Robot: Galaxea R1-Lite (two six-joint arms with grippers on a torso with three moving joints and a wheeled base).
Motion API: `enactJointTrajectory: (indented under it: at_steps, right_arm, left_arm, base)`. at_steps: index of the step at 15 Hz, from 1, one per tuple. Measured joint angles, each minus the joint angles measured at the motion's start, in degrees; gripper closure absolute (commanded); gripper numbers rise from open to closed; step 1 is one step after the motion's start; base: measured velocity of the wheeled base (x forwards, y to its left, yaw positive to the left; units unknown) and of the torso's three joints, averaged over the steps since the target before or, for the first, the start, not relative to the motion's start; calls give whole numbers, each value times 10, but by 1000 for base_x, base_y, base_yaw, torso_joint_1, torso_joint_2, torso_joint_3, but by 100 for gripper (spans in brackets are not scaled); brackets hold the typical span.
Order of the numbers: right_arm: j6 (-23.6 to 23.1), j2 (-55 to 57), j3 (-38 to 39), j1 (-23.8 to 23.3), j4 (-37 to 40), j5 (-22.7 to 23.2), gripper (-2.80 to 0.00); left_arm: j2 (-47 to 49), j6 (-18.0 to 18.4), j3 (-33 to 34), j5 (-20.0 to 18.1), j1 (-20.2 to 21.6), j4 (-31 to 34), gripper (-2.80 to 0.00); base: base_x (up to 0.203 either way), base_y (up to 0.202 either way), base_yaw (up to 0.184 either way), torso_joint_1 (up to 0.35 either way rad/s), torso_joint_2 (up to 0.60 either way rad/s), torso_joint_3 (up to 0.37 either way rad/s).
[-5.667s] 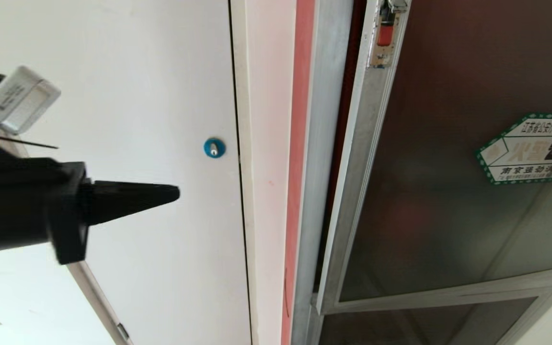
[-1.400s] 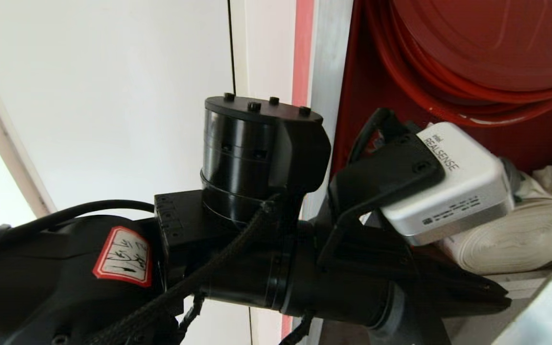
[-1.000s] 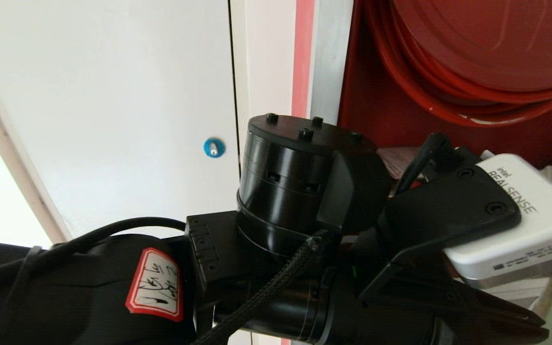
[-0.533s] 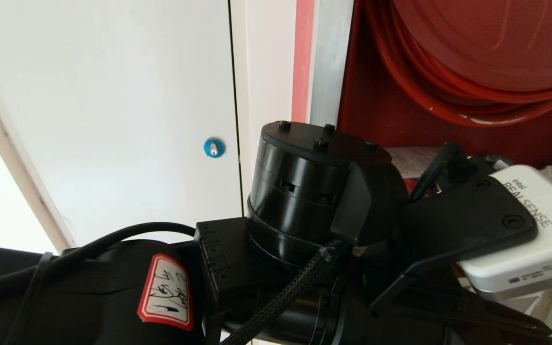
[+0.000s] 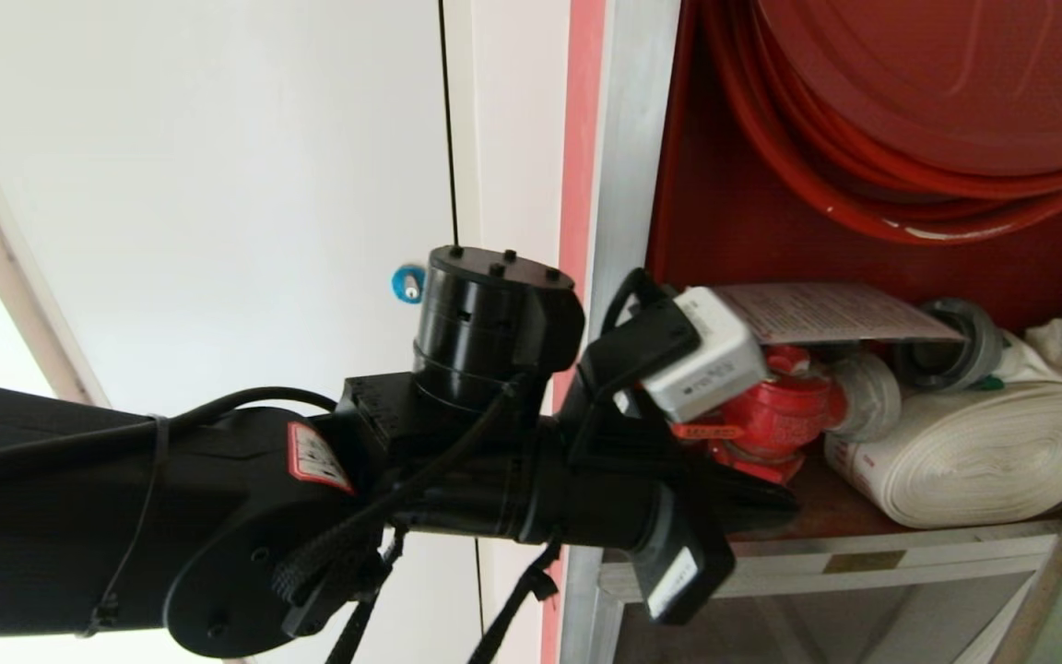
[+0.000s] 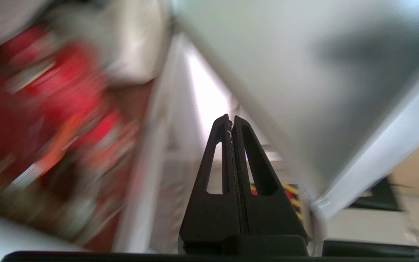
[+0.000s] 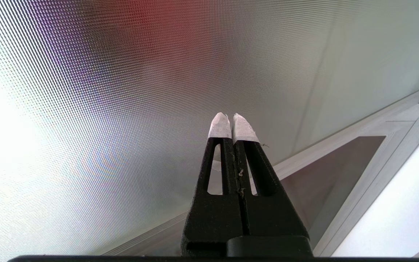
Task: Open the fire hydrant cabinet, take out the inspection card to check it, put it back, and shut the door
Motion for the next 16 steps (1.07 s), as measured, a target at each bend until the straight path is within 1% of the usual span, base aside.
enactJointTrajectory:
  at_steps: [4,8,11,14,16]
  right_arm:
    - [0,0,0,0,0,0,0]
    - [5,0,0,0,-1,-1,0]
    - [6,0,0,0,-1,-1,0]
    - [7,0,0,0,-1,-2,0]
    - [7,0,0,0,-1,-2,0]
  left_arm:
    - [-46,0,83,-2,71,0,0]
    - [-137,-1,187,1,130,0,0]
    - [-218,-2,258,3,212,2,0]
    - [-280,-3,317,3,296,1,0]
    - [-325,-5,352,2,343,2,0]
  base:
    - [0,0,0,0,0,0]
    - [0,0,0,0,0,0]
    - [0,0,0,0,0,0]
    - [0,0,0,0,0,0]
    - [0,0,0,0,0,0]
